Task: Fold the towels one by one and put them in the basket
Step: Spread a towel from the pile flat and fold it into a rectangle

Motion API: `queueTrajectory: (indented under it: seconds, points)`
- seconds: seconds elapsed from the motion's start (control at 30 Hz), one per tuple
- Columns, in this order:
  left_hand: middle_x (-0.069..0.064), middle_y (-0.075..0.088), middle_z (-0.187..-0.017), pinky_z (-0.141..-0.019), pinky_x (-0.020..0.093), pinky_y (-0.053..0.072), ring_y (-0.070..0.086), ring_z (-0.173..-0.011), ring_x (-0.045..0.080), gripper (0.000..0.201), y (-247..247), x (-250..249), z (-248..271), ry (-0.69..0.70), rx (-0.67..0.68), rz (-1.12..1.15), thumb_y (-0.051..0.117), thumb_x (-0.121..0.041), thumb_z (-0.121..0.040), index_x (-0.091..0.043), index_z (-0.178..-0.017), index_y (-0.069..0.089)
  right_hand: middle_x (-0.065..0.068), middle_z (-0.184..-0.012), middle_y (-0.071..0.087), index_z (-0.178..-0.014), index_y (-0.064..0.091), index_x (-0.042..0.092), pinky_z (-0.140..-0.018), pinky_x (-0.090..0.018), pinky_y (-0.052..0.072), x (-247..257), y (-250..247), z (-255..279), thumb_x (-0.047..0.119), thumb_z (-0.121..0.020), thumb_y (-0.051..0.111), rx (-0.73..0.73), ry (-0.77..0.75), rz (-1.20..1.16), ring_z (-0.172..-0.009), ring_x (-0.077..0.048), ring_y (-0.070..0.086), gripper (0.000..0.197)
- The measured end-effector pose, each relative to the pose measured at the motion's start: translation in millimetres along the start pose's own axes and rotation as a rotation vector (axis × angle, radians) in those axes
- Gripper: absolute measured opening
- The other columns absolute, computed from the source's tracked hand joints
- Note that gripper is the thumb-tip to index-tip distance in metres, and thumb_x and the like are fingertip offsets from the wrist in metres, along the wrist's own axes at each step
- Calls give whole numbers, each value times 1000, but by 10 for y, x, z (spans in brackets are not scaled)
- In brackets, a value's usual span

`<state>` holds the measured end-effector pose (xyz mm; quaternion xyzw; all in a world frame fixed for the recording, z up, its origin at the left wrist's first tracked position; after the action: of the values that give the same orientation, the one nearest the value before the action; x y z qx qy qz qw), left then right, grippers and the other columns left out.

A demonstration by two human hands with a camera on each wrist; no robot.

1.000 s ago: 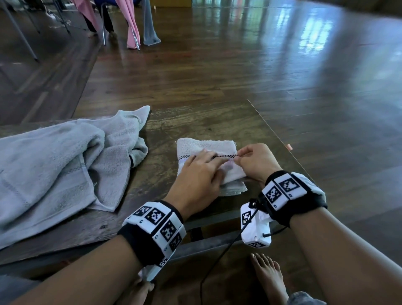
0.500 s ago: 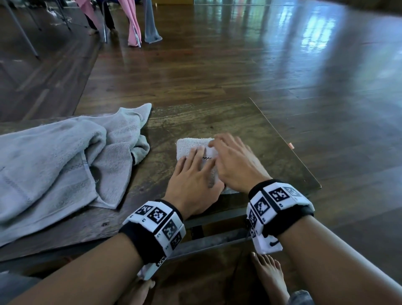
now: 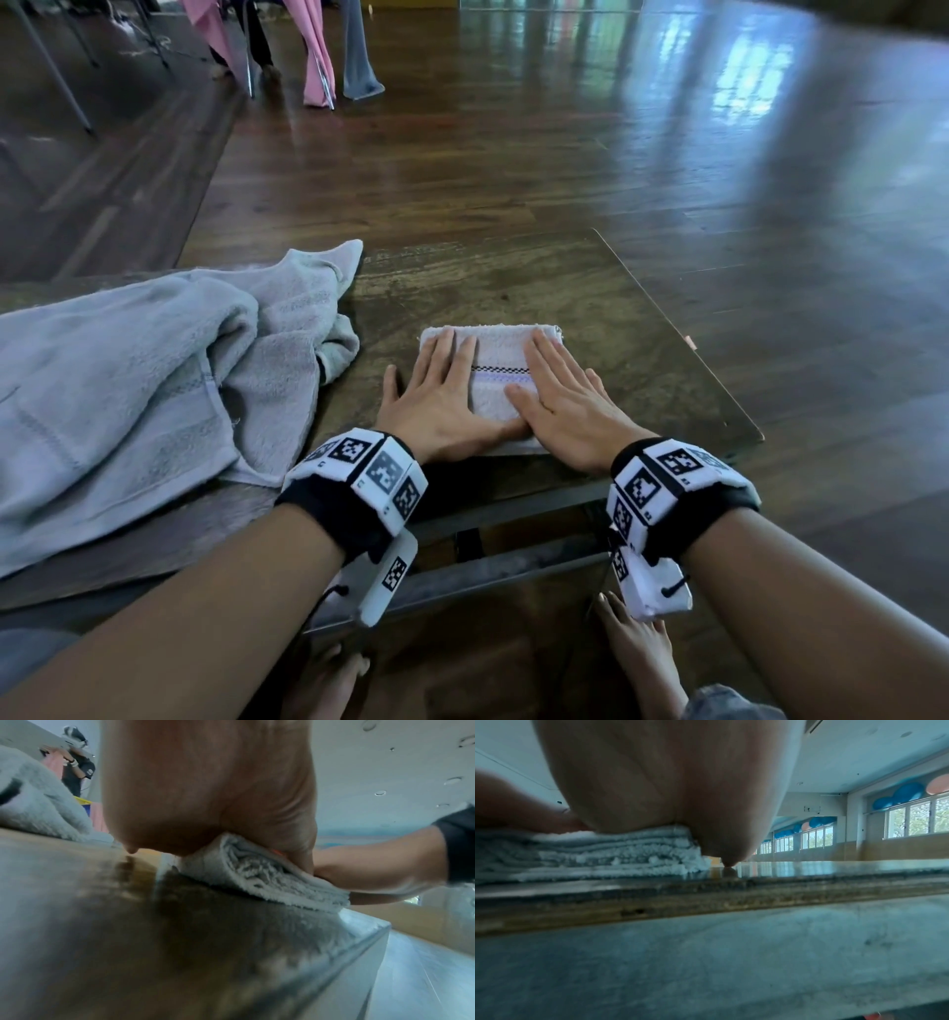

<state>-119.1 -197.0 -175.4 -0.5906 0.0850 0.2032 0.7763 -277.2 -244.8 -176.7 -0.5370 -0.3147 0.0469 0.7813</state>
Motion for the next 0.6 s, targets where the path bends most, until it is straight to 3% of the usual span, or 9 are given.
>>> queueTrajectory:
  seconds: [0.13, 0.2, 0.27, 0.37, 0.43, 0.5, 0.57, 0.6]
  points:
    - [-13, -36, -156, -117, 57, -13, -35, -142, 6, 131, -100, 7, -46, -48, 156, 3, 44, -94, -57, -33, -152, -21, 16, -164, -27, -158, -18, 26, -124, -38, -11, 13, 4, -6, 52, -105, 11, 31, 18, -42, -147, 2, -26, 65]
    - [-9, -33, -158, -119, 56, -9, -30, -146, 14, 127, -171, -12, -52, -115, 171, 54, 53, -86, -65, -30, -153, -19, 15, -163, -27, -158, -18, 25, -125, -39, -10, 3, -2, -10, 49, -106, 10, 34, 9, -43, -147, 2, -26, 64]
    - [0, -17, -164, -121, 54, 2, -13, -151, 25, 118, -246, -11, -23, -239, 43, 151, 56, -76, -75, -21, -156, -9, 12, -164, -26, -158, -17, 23, -125, -38, -9, -16, -7, -7, 46, -106, 11, 31, -20, -41, -147, 1, -26, 64]
    - [15, 20, -159, -118, 50, 20, 19, -147, 33, 97, -301, 11, 98, -374, -157, 117, 55, -69, -81, -8, -151, 27, 4, -167, -19, -160, -9, 14, -121, -24, -11, -17, -21, 32, 39, -108, 17, 26, -100, -9, -146, 2, -23, 64]
    - [16, 42, -147, -112, 49, 32, 38, -137, 34, 81, -326, 33, 178, -351, -245, 132, 64, -63, -78, -9, -136, 49, 1, -170, -4, -161, 5, 11, -118, -20, -4, 18, -59, 79, 36, -108, 24, -14, -152, -34, -153, -6, -11, 62]
    - [13, 62, -125, -100, 44, 46, 56, -119, 31, 58, -368, 48, 272, -294, -292, 319, 74, -49, -73, -10, -115, 63, -2, -166, 19, -157, 24, 13, -121, -28, 12, 80, -116, 123, 36, -108, 30, -90, -177, -66, -155, -20, 12, 54]
    - [9, 68, -104, -81, 34, 53, 64, -98, 24, 40, -434, 46, 410, -258, -311, 533, 76, -34, -73, -9, -102, 66, -7, -155, 37, -146, 35, 17, -114, -46, 34, 164, -195, 165, 42, -105, 30, -198, -124, -47, -140, -26, 38, 47]
    - [7, 69, -99, -75, 32, 53, 64, -91, 21, 34, -478, 37, 488, -249, -316, 625, 75, -29, -74, -10, -100, 66, -8, -143, 48, -134, 38, 20, -101, -50, 43, 219, -239, 185, 47, -103, 28, -255, -64, -33, -124, -27, 49, 42]
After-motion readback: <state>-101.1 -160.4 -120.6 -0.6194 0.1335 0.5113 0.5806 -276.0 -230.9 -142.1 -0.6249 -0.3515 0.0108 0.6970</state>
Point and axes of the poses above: each hand's wrist, its own z-axis away from the middle knuckle, its own y-axis out of the palm, x = y × z, the point moved 3 cm from there along -z, towards the middle knuckle
